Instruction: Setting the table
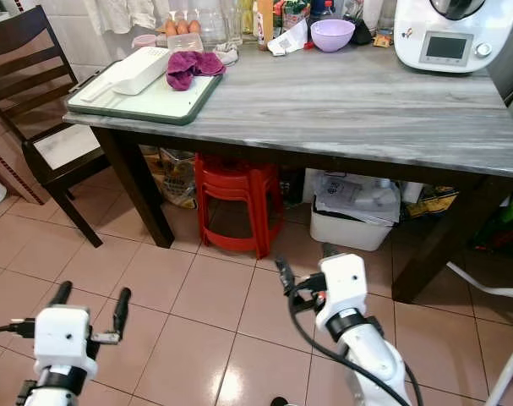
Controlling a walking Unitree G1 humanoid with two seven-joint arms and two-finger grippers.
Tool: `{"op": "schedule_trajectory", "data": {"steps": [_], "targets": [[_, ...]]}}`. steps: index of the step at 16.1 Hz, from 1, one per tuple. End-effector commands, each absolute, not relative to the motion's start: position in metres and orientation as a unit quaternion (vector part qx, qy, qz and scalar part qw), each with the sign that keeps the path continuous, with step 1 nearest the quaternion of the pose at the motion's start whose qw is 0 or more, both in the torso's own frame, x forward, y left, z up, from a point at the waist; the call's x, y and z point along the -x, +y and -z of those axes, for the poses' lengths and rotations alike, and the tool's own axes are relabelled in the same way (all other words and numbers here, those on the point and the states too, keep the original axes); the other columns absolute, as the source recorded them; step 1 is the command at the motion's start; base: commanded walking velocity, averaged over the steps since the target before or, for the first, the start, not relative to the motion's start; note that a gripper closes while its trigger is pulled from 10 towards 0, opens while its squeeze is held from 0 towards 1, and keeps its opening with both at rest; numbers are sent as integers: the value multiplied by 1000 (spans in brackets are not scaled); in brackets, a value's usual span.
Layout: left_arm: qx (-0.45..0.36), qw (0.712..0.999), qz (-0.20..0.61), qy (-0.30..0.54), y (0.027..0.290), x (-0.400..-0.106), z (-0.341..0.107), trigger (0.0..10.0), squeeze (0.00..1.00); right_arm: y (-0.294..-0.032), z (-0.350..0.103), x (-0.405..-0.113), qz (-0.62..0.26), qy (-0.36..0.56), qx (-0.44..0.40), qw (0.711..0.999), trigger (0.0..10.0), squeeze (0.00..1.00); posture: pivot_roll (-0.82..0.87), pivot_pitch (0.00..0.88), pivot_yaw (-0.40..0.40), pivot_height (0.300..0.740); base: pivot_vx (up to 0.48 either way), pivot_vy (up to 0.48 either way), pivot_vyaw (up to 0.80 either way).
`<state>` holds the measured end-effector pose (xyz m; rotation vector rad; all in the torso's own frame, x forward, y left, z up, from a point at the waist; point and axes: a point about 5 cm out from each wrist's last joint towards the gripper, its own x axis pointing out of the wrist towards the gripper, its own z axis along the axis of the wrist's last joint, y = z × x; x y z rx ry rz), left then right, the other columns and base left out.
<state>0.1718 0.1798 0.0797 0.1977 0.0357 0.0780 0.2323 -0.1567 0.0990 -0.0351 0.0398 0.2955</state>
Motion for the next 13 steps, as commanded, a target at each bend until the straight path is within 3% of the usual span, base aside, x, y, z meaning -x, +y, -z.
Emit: {"op": "schedule_trajectory", "data": {"steps": [1, 3, 13], "targets": [[-93, 994, -54, 22, 184, -172, -80, 10000, 0, -157, -105, -234, -142, 10, 15, 990, 10000, 0, -79, 101, 30, 740, 0, 0, 0], [-98, 995, -27, 21, 166, -176, -77, 10000, 0, -153, -109, -239, -147, 6, 11, 989, 10000, 0, -83, 98, 20, 740, 0, 0, 0], [-143, 988, 57, 10, 174, -194, -51, 10000, 0, -149, -108, -244, -163, 15, -2, 987, 10000, 0, -107, 81, 34, 740, 0, 0, 0]]}}
